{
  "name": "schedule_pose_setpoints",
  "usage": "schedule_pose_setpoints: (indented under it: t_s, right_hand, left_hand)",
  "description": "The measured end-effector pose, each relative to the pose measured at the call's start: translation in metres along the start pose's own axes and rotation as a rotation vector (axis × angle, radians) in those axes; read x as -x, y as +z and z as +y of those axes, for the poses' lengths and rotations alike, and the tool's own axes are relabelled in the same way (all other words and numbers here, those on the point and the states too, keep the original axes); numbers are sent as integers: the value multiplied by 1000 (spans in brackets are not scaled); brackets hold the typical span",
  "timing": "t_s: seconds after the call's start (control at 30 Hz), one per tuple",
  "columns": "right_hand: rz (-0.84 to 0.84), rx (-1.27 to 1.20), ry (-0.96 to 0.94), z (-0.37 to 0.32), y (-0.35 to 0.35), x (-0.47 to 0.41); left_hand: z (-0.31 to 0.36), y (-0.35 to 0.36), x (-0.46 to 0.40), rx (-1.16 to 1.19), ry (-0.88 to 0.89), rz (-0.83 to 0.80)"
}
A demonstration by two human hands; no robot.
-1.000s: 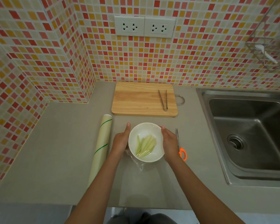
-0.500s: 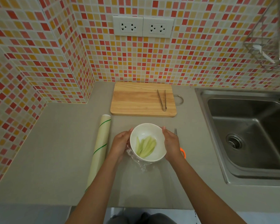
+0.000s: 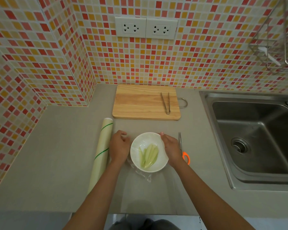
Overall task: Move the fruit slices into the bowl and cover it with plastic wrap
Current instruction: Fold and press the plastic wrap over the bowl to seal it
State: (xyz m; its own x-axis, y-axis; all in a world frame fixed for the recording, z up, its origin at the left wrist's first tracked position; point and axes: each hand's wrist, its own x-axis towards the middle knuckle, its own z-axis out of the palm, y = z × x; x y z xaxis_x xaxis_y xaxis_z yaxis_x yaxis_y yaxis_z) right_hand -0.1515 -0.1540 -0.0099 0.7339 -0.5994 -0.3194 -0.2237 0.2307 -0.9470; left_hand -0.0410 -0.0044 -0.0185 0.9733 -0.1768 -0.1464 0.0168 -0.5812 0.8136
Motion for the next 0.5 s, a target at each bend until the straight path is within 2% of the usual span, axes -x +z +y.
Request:
schedule_pose_setpoints:
  t_s: [0.07, 0.17, 0.23, 0.37, 0.5]
  right_hand:
    - [-13, 9, 13, 0, 2, -3]
    - [-44, 56, 43, -2, 3, -7]
    - [-58, 80, 46, -3, 4, -10]
    - [75, -16, -11, -6, 2, -10]
    - [8, -64, 67, 5, 0, -3]
  left_hand:
    - [2, 0, 3, 157, 128, 9]
    - [10, 7, 11, 407, 87, -252]
    - [10, 14, 13, 447, 63, -350]
    - [4, 18, 11, 451, 24, -361]
    - [1, 21, 14, 484, -91, -365]
